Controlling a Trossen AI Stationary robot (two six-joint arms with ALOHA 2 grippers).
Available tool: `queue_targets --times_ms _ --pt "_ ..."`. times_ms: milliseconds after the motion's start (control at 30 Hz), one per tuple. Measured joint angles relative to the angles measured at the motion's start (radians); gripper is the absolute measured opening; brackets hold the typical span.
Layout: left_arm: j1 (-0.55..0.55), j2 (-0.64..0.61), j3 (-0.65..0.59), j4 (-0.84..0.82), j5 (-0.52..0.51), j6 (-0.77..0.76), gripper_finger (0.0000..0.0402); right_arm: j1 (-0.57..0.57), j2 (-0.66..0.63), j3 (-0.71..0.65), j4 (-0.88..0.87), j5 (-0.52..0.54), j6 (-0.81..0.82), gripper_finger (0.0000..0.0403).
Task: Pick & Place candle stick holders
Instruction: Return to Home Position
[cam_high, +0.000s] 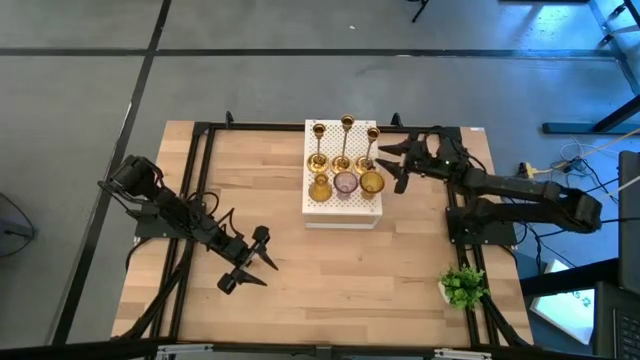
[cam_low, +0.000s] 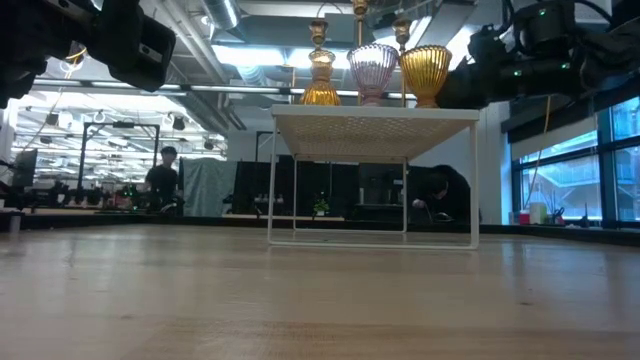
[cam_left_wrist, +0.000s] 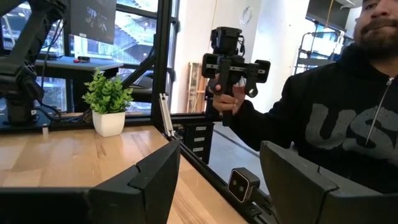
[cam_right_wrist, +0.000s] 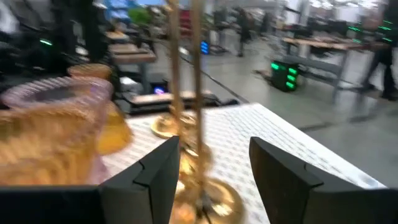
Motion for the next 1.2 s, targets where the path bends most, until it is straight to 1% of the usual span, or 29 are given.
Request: queue_targets --times_ms 100,167,233,400,567,633,767,967,1200 --pt "0.0 0.0 0.0 0.0 0.0 -0.001 0.0218 0.0 -0.066 0.0 -0.1 0.066 -0.001 0.0195" --pt "0.0 0.0 0.0 0.0 0.0 0.0 0.0218 0.0 -0.114 0.0 -0.169 0.08 -0.008 0.0195" --pt "0.0 0.0 0.0 0.0 0.0 0.0 0.0218 0.002 -0.153 0.0 -0.199 0.076 -0.009 0.0195" --pt "0.0 0.0 0.0 0.0 -0.002 0.0 0.0218 0.014 -0.238 0.0 -0.257 -0.024 -0.004 0.0195" --pt "0.0 0.0 0.0 0.0 -0.002 0.0 0.0218 0.037 -0.315 0.0 -0.321 -0.194 -0.002 0.0195" --pt "0.0 0.0 0.0 0.0 -0.002 0.0 0.0218 0.057 -0.343 0.0 -0.345 -0.223 0.01 0.0195" --pt "0.0 0.0 0.0 0.0 -0.002 -0.001 0.0218 0.114 -0.388 0.0 -0.379 -0.213 0.044 0.0195" --pt "-0.014 0.0 0.0 0.0 -0.002 0.005 0.0218 0.22 -0.433 0.0 -0.39 -0.183 0.044 0.0195" --pt "-0.031 0.0 0.0 0.002 -0.006 0.006 0.0218 0.334 -0.434 0.0 -0.405 -0.044 0.066 0.0195"
